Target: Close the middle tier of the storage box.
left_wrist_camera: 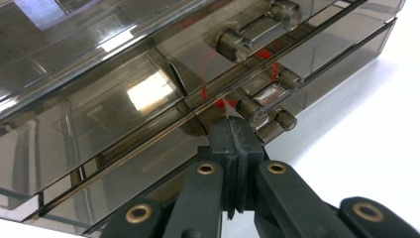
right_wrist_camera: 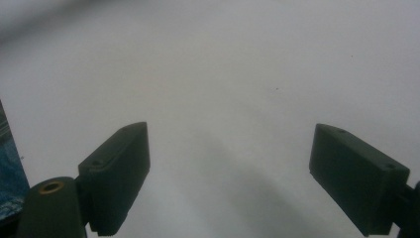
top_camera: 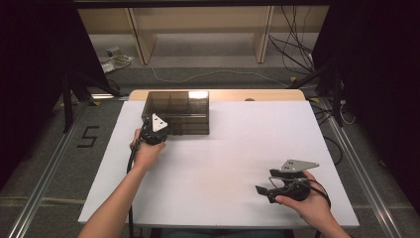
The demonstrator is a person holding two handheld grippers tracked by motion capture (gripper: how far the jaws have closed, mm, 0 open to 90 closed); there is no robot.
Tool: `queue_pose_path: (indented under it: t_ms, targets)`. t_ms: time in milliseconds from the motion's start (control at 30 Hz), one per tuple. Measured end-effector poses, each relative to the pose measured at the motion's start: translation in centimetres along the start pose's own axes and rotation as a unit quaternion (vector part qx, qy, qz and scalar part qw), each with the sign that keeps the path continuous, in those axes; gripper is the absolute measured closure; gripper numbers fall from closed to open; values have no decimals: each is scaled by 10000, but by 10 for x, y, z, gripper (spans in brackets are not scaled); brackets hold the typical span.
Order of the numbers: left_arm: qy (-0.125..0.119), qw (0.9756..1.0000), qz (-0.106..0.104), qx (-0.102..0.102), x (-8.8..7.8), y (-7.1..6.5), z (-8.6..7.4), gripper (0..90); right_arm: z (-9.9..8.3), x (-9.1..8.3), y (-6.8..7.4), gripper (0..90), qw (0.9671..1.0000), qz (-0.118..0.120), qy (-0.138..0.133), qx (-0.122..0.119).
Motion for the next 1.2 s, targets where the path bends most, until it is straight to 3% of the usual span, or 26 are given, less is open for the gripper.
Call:
queue_pose_path:
  t_ms: [833, 1033, 1200]
  targets:
    - [15, 10000, 48, -46, 3, 2, -1, 892, 0, 0, 0, 167, 10000, 9, 11, -16]
    - [-27, 10000, 14, 27, -6, 0, 2, 831, 0, -1, 0, 167, 10000, 5, 4, -10]
    - [-91, 10000, 20, -32, -18, -3, 5, 693, 0, -1, 0, 167, 10000, 7, -4, -19]
Point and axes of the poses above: each handheld gripper's, and its own axes: x roughly forward along the jaws, z roughly out of its top, y roughly to its left, the point moved 3 cm from there along x, roughly forward along the jaws, and after that the axes turned 10 degrees about z, right-handed, at the moved point
